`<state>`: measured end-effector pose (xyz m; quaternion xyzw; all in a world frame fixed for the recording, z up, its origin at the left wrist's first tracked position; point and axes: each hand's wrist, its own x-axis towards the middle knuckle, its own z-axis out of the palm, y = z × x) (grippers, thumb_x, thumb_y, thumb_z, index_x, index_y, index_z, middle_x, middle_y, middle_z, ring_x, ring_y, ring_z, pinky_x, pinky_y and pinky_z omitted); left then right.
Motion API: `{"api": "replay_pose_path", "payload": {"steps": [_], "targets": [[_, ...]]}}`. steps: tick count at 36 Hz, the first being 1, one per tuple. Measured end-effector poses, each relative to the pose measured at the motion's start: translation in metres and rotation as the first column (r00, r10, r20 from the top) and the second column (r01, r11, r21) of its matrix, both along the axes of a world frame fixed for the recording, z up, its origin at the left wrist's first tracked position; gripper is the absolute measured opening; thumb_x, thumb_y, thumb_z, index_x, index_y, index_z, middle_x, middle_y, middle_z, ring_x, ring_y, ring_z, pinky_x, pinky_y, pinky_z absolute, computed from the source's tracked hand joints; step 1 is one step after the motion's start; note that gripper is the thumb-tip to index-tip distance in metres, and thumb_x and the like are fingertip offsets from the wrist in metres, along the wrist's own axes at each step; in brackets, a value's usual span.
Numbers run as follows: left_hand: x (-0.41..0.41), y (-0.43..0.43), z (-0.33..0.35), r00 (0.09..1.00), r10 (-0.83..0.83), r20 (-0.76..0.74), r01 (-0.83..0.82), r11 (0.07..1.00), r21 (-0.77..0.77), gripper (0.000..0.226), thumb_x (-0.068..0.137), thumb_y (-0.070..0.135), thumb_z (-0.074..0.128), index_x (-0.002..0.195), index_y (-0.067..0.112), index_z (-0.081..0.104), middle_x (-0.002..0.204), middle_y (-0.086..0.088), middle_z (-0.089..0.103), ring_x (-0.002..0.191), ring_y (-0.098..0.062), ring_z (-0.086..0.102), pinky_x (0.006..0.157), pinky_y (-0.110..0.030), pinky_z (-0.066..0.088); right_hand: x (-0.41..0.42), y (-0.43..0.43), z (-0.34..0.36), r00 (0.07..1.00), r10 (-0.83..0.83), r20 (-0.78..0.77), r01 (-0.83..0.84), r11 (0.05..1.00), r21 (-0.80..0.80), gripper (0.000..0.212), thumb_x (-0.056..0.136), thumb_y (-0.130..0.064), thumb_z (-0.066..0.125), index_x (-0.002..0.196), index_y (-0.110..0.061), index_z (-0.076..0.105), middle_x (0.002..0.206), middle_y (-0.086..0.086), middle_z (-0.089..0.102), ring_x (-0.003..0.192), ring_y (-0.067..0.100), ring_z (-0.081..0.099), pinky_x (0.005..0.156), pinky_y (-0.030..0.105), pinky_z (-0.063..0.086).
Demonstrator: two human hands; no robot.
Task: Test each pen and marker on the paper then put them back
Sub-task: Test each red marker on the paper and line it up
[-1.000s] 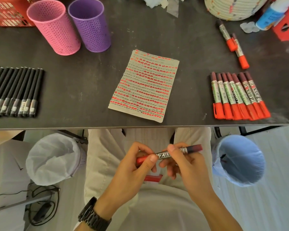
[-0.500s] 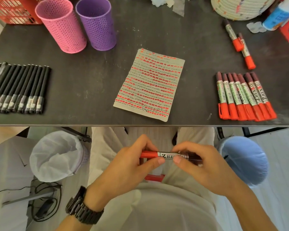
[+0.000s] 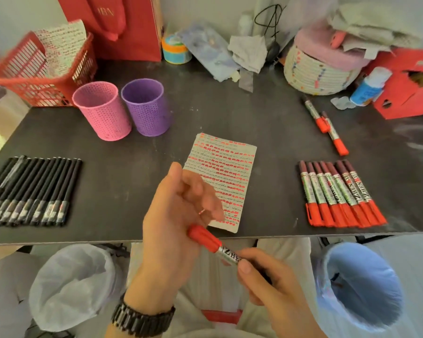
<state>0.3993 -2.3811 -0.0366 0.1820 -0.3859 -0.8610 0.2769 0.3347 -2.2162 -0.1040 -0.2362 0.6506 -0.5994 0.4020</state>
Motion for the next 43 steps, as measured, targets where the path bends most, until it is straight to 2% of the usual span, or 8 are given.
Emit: {"api": "replay_pose_path", "payload": {"steps": [4, 16, 23, 26, 30, 34, 39, 43], "targets": [[-0.021, 0.003, -0.004, 0.998, 0.036, -0.055, -0.027, 0.988, 0.154, 0.05, 0.094, 0.049, 0.047, 0.054, 0.022, 0.034, 0.042, 0.008, 0.018, 0.038, -0.01, 0.009, 0.036, -0.024, 0.01, 0.007, -0.013, 0.01, 0.993, -0.107, -0.058, 0.108, 0.994, 0.001, 0.032, 0.081, -0.061, 0.058, 0.098, -0.041, 0.076, 0.057, -0.006, 0.04, 0.05, 0.007, 0.032, 0.048, 0.018, 0.026], [-0.041, 0.009, -0.007, 0.996, 0.04, -0.085, -0.011, 0.948, 0.317, 0.056, 0.093, 0.056, 0.046, 0.05, 0.024, 0.03, 0.038, 0.012, 0.019, 0.034, -0.007, 0.008, 0.032, -0.017, 0.011, 0.015, -0.014, 0.035, 0.91, -0.322, -0.263, 0.332, 0.943, -0.005, 0.026, 0.077, -0.055, 0.054, 0.087, -0.039, 0.073, 0.048, -0.014, 0.042, 0.045, 0.002, 0.039, 0.046, 0.011, 0.03], [-0.045, -0.008, 0.009, 0.998, -0.048, -0.028, 0.048, 0.999, -0.003, 0.05, 0.096, 0.049, 0.044, 0.056, 0.02, 0.034, 0.041, 0.009, 0.021, 0.035, -0.008, 0.013, 0.035, -0.022, 0.013, 0.0, -0.026, 0.031, 0.936, -0.101, -0.337, 0.118, 0.993, 0.029, 0.024, 0.101, -0.047, 0.045, 0.092, -0.034, 0.062, 0.061, -0.018, 0.055, 0.054, 0.001, 0.047, 0.054, 0.013, 0.034], [-0.043, -0.013, 0.004, 0.996, -0.07, 0.055, 0.082, 0.965, -0.251, 0.041, 0.092, 0.048, 0.05, 0.065, 0.017, 0.052, 0.052, -0.002, 0.043, 0.046, -0.018, 0.039, 0.045, -0.025, 0.037, -0.021, -0.021, 0.032, 0.915, -0.03, -0.402, 0.045, 0.999, 0.029, 0.02, 0.105, -0.034, 0.045, 0.103, -0.036, 0.065, 0.083, -0.019, 0.069, 0.063, -0.002, 0.055, 0.06, 0.009, 0.038], [-0.038, -0.033, -0.017, 0.961, 0.053, 0.273, 0.147, 0.738, -0.659, 0.031, 0.092, 0.056, 0.049, 0.097, 0.033, 0.069, 0.109, 0.005, 0.072, 0.106, -0.014, 0.065, 0.094, -0.041, 0.048, -0.067, 0.001, 0.04, 0.865, -0.213, -0.454, 0.236, 0.972, -0.006, 0.016, 0.099, -0.027, 0.061, 0.103, -0.042, 0.068, 0.089, -0.013, 0.073, 0.08, 0.005, 0.066, 0.068, 0.013, 0.047], [-0.029, -0.067, -0.044, 0.788, 0.335, 0.517, 0.341, 0.462, -0.819, 0.03, 0.089, 0.067, 0.047, 0.113, 0.053, 0.058, 0.122, 0.036, 0.056, 0.121, 0.0, 0.05, 0.101, -0.034, 0.039, -0.122, 0.046, 0.058, 0.792, -0.438, -0.426, 0.456, 0.888, -0.065, 0.032, 0.081, -0.003, 0.078, 0.093, -0.033, 0.078, 0.092, -0.007, 0.077, 0.082, 0.005, 0.071, 0.07, 0.011, 0.052], [-0.023, -0.089, -0.069, 0.732, 0.409, 0.546, 0.572, 0.067, -0.818, 0.058, 0.092, 0.062, 0.038, 0.137, 0.033, 0.059, 0.151, 0.008, 0.048, 0.145, -0.02, 0.038, 0.118, -0.043, 0.029, -0.176, 0.093, 0.078, 0.646, -0.673, -0.359, 0.675, 0.724, -0.142, 0.028, 0.075, -0.011, 0.083, 0.096, -0.028, 0.075, 0.087, -0.004, 0.077, 0.075, 0.006, 0.07, 0.069, 0.016, 0.057], [-0.028, -0.086, -0.081, 0.638, 0.413, 0.651, 0.716, -0.005, -0.698, 0.07, 0.083, 0.077, 0.019, 0.146, 0.054, 0.038, 0.162, 0.018, 0.025, 0.153, -0.009, 0.018, 0.126, -0.047, 0.01, -0.207, 0.103, 0.086, 0.61, -0.778, -0.147, 0.743, 0.627, -0.233, 0.024, 0.069, -0.012, 0.083, 0.081, -0.028, 0.071, 0.08, -0.006, 0.075, 0.079, 0.007, 0.071, 0.069, 0.017, 0.056]]}}
